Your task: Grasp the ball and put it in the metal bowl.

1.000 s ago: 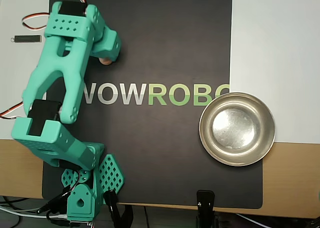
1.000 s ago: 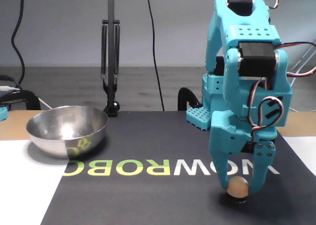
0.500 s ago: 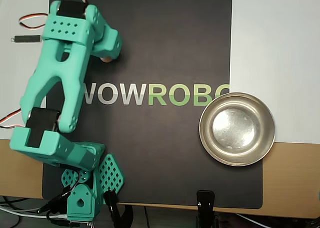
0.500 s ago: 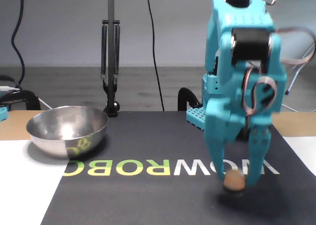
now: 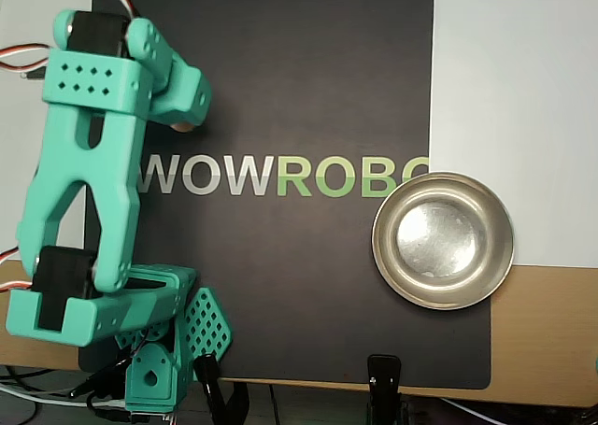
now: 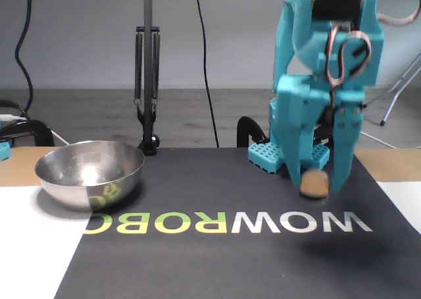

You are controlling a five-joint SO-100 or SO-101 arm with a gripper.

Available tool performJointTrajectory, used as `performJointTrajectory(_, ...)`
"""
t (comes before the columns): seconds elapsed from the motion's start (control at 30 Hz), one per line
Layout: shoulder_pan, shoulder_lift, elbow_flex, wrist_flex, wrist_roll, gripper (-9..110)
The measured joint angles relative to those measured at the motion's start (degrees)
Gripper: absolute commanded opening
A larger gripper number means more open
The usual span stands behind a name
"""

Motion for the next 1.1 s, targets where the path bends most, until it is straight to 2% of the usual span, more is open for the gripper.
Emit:
performJointTrajectory(0.6,3.7,9.9,-1.1,2.8,0.0,22)
performJointTrajectory(1.1,14.7,9.9,-5.9,3.3,0.0,22)
